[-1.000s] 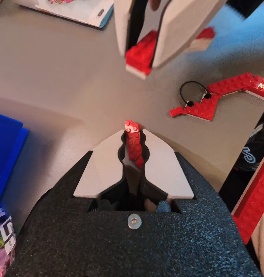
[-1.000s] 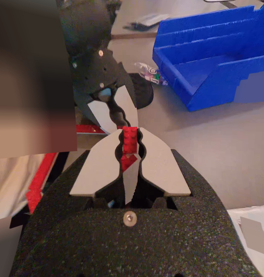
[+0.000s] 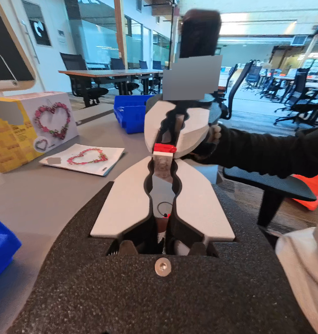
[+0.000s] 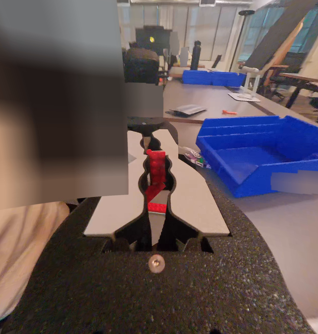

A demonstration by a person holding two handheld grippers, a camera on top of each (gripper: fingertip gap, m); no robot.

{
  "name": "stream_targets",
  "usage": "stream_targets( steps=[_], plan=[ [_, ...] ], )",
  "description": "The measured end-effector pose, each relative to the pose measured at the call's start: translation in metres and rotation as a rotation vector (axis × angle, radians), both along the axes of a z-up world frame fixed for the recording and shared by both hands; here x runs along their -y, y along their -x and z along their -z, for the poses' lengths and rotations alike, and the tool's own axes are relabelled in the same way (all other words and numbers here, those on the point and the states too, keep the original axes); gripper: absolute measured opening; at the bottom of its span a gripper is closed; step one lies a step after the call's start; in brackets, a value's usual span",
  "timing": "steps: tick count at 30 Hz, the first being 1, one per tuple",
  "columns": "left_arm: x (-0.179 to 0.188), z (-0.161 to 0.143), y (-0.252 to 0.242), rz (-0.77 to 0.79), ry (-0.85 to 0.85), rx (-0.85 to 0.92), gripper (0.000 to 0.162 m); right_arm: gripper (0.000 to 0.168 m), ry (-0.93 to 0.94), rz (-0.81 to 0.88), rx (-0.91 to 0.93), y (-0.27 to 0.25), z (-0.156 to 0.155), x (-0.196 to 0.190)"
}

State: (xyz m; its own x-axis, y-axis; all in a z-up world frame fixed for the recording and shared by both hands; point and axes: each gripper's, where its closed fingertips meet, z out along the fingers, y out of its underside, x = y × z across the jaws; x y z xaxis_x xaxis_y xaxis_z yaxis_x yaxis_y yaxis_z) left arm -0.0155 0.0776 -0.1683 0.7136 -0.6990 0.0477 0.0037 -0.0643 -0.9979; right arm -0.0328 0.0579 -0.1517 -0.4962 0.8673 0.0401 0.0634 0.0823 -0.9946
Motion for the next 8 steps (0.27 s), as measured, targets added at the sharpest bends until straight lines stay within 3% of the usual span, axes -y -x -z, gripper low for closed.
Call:
stream_targets(
  steps=[1, 5, 8],
  plan=[
    [0.0, 0.0, 0.0, -0.011, -0.023, -0.015, 0.017, 0.017, -0.074, 0.029, 0.006, -0.001, 0.0, 0.0],
    [0.005, 0.001, -0.003, 0.033, -0.031, -0.032, 0.017, 0.016, -0.214, 0.076, -0.003, -0.003, 0.001, 0.002],
    [0.011, 0.006, -0.005, 0.154, 0.014, 0.076, 0.017, 0.016, -0.107, 0.009, 0.057, -0.007, 0.007, 0.004]
  ],
)
